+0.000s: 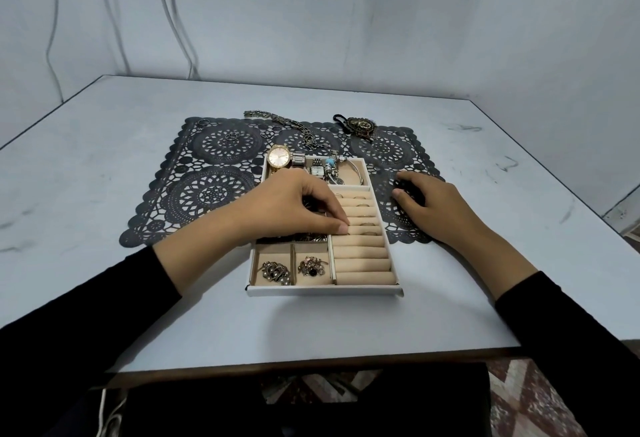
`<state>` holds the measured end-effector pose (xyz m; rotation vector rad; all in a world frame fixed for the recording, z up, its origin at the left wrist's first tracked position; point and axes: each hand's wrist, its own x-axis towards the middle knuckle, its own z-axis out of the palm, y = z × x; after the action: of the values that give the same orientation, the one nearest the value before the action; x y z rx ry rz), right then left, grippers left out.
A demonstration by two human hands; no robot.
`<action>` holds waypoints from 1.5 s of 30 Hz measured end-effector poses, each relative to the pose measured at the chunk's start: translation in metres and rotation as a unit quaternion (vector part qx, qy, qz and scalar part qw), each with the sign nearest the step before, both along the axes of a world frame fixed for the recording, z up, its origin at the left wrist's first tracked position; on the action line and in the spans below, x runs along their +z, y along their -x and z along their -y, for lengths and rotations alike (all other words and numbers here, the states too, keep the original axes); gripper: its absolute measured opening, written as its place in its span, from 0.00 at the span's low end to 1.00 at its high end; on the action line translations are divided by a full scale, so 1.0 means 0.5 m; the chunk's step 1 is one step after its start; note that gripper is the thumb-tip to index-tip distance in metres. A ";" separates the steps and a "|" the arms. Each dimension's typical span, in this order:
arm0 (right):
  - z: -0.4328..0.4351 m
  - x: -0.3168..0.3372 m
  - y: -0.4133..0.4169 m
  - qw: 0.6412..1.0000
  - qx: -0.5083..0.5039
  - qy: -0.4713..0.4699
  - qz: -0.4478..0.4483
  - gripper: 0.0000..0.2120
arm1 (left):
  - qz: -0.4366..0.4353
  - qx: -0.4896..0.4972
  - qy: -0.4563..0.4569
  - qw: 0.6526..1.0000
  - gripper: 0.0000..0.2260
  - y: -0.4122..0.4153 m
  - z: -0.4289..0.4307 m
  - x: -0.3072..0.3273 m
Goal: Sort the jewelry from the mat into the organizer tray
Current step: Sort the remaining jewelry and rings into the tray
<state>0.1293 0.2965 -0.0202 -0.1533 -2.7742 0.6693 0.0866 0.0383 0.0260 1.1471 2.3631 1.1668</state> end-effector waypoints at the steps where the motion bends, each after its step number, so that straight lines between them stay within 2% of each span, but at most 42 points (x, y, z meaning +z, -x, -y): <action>1: -0.001 0.001 0.001 1.000 -0.001 0.004 -0.001 0.19 | 0.002 -0.003 -0.007 1.000 0.06 0.000 0.001 -0.001; 5: -0.005 0.010 0.010 0.999 -0.009 0.031 -0.025 0.17 | 0.009 0.030 -0.087 0.996 0.08 0.007 0.009 0.000; 7: -0.008 0.016 0.021 0.998 -0.012 0.051 -0.040 0.16 | -0.025 0.074 -0.118 0.990 0.06 0.024 0.016 0.001; 10: -0.018 0.023 0.053 0.995 -0.020 0.073 -0.066 0.15 | -0.017 0.155 -0.156 0.975 0.07 0.061 0.033 0.000; 13: -0.027 0.030 0.100 0.992 -0.029 0.092 -0.081 0.14 | -0.104 0.233 -0.098 0.962 0.08 0.121 0.059 -0.013; 16: -0.026 0.030 0.155 0.990 -0.023 0.102 -0.089 0.12 | -0.153 0.258 0.021 0.954 0.12 0.197 0.092 -0.036; 18: -0.017 0.032 0.191 0.989 -0.002 0.115 -0.095 0.11 | -0.158 0.263 0.102 0.946 0.16 0.238 0.112 -0.051; 20: -0.003 0.036 0.226 0.987 0.023 0.122 -0.097 0.10 | -0.153 0.264 0.145 0.941 0.19 0.264 0.126 -0.061; 27: 0.070 0.054 0.334 0.982 0.121 0.132 -0.053 0.09 | -0.155 0.232 0.176 0.944 0.21 0.322 0.149 -0.073; 35: 0.135 0.063 0.419 0.970 0.205 0.130 0.005 0.09 | -0.192 0.194 0.145 0.951 0.17 0.359 0.140 -0.066; 45: 0.170 0.066 0.475 0.960 0.275 0.001 0.051 0.13 | -0.212 0.175 0.091 0.957 0.12 0.404 0.112 -0.060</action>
<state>-0.1080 0.2114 0.0126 0.6228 -2.9247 0.8043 -0.1154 -0.0176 -0.0040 1.0229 3.0262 0.8290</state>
